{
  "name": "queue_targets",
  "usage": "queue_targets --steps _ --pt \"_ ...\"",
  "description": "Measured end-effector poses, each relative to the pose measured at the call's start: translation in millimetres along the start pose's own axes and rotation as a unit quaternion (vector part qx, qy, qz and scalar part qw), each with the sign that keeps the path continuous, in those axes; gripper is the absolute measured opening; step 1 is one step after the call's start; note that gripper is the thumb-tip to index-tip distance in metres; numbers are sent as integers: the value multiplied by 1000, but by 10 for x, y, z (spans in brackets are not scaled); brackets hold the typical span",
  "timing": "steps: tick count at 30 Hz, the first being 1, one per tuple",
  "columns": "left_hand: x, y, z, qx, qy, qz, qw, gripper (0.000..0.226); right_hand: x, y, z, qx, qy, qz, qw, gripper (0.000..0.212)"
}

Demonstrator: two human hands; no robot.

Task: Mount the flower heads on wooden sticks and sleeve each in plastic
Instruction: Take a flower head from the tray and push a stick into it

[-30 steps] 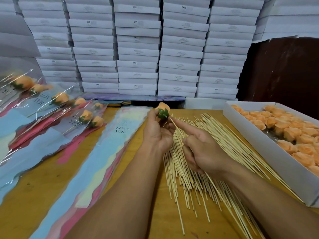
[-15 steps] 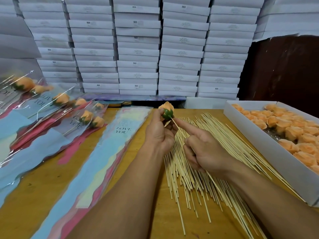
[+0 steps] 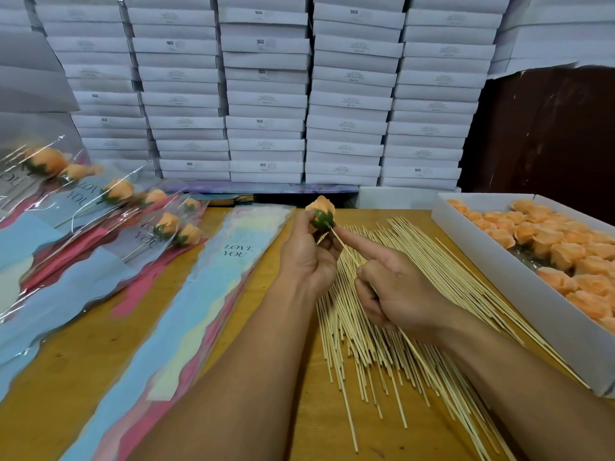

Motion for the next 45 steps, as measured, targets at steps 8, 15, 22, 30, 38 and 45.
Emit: queue_targets --steps 8,15,22,30,38,45 --pt "5 8 0 3 -7 3 1000 24 -5 -5 -1 -3 -3 -6 1000 66" --pt "-10 -6 -8 17 -32 -2 999 22 -15 -9 -10 -3 3 -10 1000 66" --pt "4 -3 -79 77 -114 -9 990 3 -31 -25 -28 3 1 -27 1000 67" --pt "21 43 -121 145 -237 -8 961 19 0 -50 -56 -4 2 -33 999 66" --pt "-49 43 -50 115 -235 -42 964 7 -3 -82 -93 21 68 -29 997 58" --pt "-100 -31 -47 96 -181 -60 977 43 -58 -184 31 116 2 13 993 38"
Point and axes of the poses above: each hand's wrist, its own y-axis away from the middle knuckle, its own x-axis out of the palm, z = x × y, the point moved 8 cm from there along -y, towards the middle knuckle, and after that the axes turned 2 degrees about y, right-handed, at the moved point
